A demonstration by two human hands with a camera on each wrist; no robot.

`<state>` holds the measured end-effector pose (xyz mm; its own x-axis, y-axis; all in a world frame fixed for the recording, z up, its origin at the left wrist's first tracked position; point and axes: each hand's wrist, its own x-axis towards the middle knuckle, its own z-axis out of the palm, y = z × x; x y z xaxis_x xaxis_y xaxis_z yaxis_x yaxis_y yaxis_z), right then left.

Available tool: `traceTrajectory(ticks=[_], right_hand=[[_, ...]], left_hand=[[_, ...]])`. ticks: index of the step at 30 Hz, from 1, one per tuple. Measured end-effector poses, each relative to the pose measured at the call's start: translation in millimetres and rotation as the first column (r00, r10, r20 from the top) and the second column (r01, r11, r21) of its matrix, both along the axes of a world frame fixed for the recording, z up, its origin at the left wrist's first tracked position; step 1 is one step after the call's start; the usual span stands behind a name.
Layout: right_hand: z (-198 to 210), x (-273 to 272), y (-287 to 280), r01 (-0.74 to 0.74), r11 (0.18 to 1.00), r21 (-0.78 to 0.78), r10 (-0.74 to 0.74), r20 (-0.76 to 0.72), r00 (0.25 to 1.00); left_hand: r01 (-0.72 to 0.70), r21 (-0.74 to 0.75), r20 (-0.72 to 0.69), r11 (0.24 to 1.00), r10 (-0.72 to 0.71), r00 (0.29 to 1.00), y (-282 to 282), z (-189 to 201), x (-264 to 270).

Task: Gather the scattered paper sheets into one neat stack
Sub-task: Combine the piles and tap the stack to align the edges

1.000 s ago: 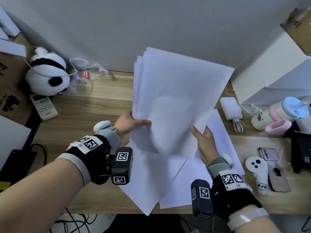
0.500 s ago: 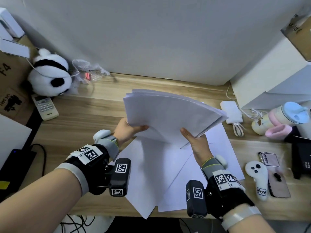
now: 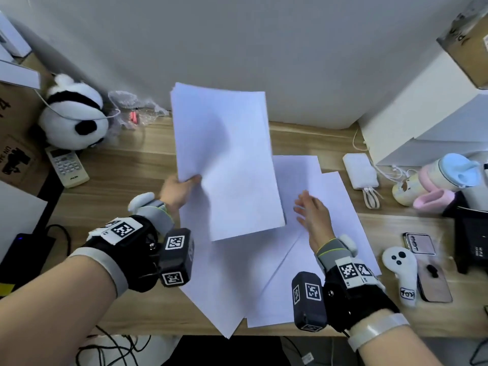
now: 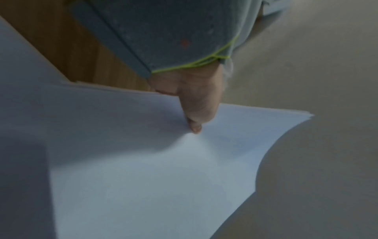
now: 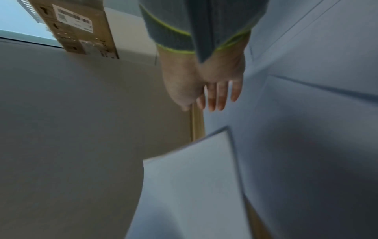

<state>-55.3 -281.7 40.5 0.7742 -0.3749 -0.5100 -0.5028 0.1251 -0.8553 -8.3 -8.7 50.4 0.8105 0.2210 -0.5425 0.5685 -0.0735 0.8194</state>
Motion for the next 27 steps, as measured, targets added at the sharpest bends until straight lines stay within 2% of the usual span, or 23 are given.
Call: traceTrajectory(ticks=[3,6,10,15,18,20,23,25,27], right_hand=[[-24,-22,-18,0.011,1.0,-0.022,-0.017,-0.304,0.953],[-39,-47,-27,-0.053,0.997,0.051,0.071,-0.494,0.866],[-51,-65,-23,-0.254,0.957,0.14,0.289,-0.557,0.779],[-59,-65,-2,-0.318,0.926,0.205,0.378,-0.524,0.763],[-62,-59,5,-0.378,0.922,0.084,0.366,-0.509,0.779],[-62,-53,-2,-0.374,0.919,-0.129,0.282,-0.449,0.848],[-57,-44,-24,-0.352,0.822,-0.448,0.157,-0.416,0.896],[-56,-42,-40,-0.348,0.785,-0.513,0.115,-0.431,0.895],[-59,-41,-51,-0.325,0.781,-0.534,0.062,-0.452,0.89]], left_hand=[[-0.007,-0.022,-0.155,1.0,0.004,0.988,24,-16,-11],[0.104,-0.003,-0.275,0.995,-0.101,0.956,37,-32,-26],[0.212,0.05,-0.401,0.976,-0.174,0.899,38,-48,-44],[0.235,0.057,-0.44,0.97,-0.187,0.878,35,-68,-54],[0.224,0.028,-0.438,0.974,-0.19,0.879,32,-63,-52],[0.212,0.014,-0.43,0.977,-0.185,0.884,31,-60,-50],[0.196,-0.015,-0.423,0.981,-0.184,0.887,32,-60,-50],[0.198,-0.036,-0.418,0.98,-0.195,0.887,31,-60,-52],[0.208,-0.066,-0.414,0.976,-0.217,0.884,28,-61,-54]])
